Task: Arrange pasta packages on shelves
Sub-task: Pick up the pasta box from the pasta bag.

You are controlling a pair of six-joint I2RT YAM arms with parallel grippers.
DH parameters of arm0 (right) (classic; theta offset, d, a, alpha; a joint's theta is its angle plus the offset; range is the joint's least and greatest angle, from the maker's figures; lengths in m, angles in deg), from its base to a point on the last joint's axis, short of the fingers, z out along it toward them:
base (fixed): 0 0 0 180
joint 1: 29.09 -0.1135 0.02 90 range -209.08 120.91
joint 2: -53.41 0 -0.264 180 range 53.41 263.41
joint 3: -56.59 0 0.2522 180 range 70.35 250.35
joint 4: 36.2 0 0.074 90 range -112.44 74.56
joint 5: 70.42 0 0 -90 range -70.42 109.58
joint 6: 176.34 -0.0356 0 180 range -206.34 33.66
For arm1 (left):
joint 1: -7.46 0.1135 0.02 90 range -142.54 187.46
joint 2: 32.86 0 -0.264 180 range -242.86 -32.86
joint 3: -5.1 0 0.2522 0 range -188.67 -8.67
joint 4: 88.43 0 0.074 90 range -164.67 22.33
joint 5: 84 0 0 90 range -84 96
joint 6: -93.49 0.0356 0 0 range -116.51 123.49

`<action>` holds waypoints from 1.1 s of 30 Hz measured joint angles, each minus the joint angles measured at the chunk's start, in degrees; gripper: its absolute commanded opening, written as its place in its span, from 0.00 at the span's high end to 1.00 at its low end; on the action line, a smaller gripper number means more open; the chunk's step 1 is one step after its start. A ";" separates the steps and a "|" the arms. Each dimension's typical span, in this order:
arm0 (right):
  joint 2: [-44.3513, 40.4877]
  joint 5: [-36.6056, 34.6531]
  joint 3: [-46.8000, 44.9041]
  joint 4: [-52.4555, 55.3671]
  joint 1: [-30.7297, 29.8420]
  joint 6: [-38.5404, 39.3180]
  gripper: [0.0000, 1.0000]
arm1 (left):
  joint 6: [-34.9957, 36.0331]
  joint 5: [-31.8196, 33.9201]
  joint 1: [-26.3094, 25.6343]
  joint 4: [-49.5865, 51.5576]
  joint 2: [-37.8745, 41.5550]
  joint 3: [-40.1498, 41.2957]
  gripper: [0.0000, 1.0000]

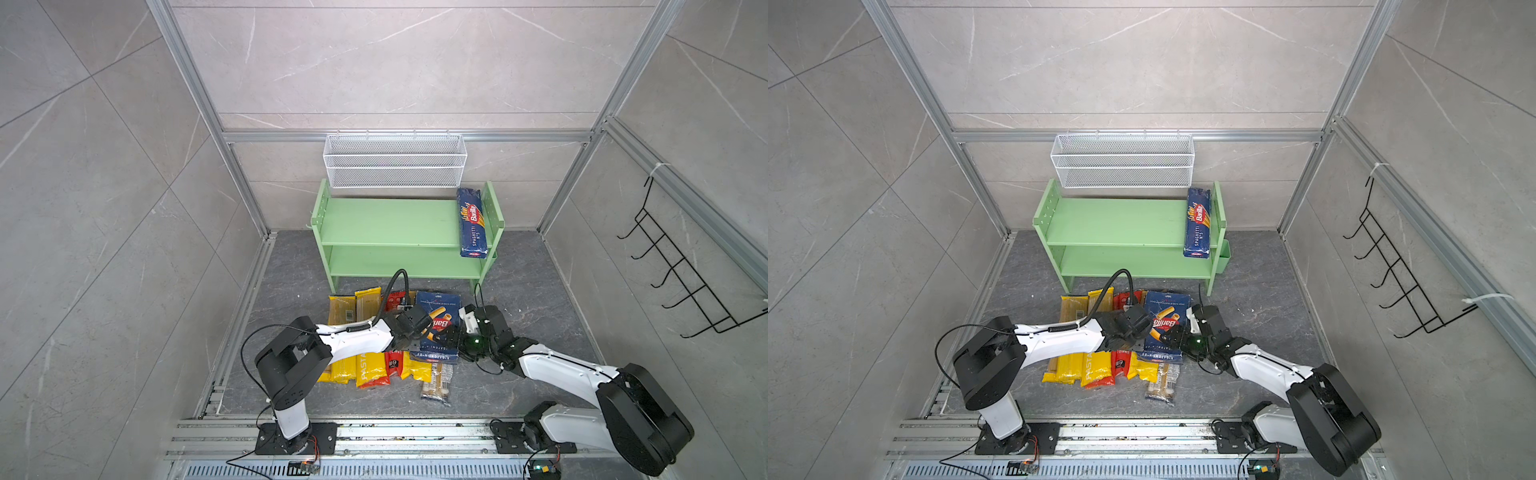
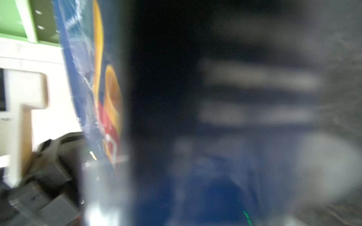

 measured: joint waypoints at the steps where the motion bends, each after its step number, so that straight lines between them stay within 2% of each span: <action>1: 0.04 0.50 -0.24 -1.07 0.04 -0.17 0.48 | -0.02 0.35 0.00 0.31 -0.04 0.00 0.84; 3: 0.13 1.14 -0.76 -3.13 0.04 -0.57 0.53 | -0.31 1.01 -0.07 0.66 -0.04 0.00 0.84; 7: -0.33 1.33 -2.21 -5.73 0.07 -0.92 0.53 | -0.66 2.21 -0.44 0.96 0.17 0.11 0.80; 11: -0.94 1.79 -2.51 -5.53 0.04 -0.92 0.57 | -0.74 3.69 -0.98 2.10 1.14 0.50 0.72; 14: -1.57 3.06 -2.80 -4.81 -0.04 -1.27 0.64 | -1.27 4.83 -1.75 4.20 2.91 1.09 0.60; 22: -1.90 7.76 -3.48 -5.40 -1.81 -4.48 0.72 | -3.74 6.56 -4.76 10.99 13.81 3.72 0.54; 28: -3.87 11.19 -4.33 -4.76 -2.73 -5.79 0.72 | -5.97 8.66 -5.70 14.23 22.95 3.80 0.46; 33: -9.38 11.87 -4.24 0.48 -3.04 -5.90 0.71 | -7.96 11.89 -5.68 20.52 28.30 3.80 0.39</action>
